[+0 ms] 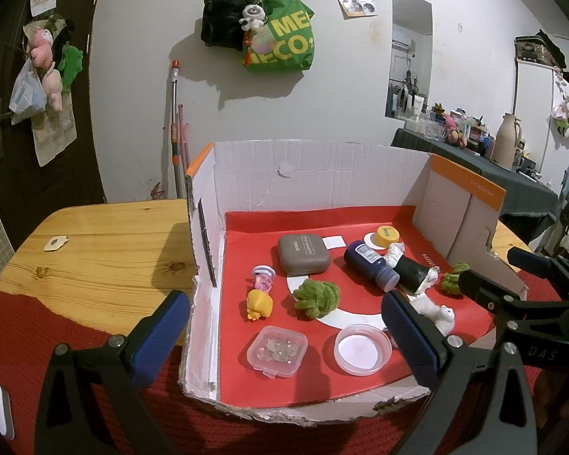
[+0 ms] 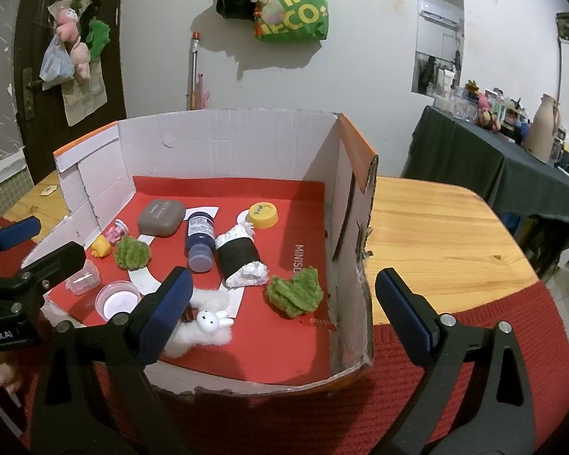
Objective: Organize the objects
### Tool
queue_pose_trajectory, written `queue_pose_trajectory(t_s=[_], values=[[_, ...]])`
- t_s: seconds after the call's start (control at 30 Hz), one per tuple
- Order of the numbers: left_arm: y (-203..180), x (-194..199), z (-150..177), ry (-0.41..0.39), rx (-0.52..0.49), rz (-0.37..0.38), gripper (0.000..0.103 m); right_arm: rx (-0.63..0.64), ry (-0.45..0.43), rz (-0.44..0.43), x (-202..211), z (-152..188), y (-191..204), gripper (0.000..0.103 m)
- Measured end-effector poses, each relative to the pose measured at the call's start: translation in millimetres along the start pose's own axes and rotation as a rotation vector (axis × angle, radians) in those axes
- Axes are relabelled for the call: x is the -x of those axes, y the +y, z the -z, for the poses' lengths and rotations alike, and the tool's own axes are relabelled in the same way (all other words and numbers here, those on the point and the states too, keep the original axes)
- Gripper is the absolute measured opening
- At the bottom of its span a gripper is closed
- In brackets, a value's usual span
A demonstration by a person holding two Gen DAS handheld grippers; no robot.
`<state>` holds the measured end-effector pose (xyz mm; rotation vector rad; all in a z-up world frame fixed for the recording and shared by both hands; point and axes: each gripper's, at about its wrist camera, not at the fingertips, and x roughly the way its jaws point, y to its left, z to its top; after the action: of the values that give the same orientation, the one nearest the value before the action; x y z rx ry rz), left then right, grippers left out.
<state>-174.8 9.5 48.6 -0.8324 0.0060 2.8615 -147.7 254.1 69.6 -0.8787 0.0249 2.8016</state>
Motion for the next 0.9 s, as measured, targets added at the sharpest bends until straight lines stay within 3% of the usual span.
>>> queue_pose_trajectory(t_s=[0.9], values=[[-3.5, -0.2, -1.5, -0.001, 0.001, 0.001, 0.103, -0.015, 0.021, -0.013, -2.1, 0.6, -5.4, 0.098]])
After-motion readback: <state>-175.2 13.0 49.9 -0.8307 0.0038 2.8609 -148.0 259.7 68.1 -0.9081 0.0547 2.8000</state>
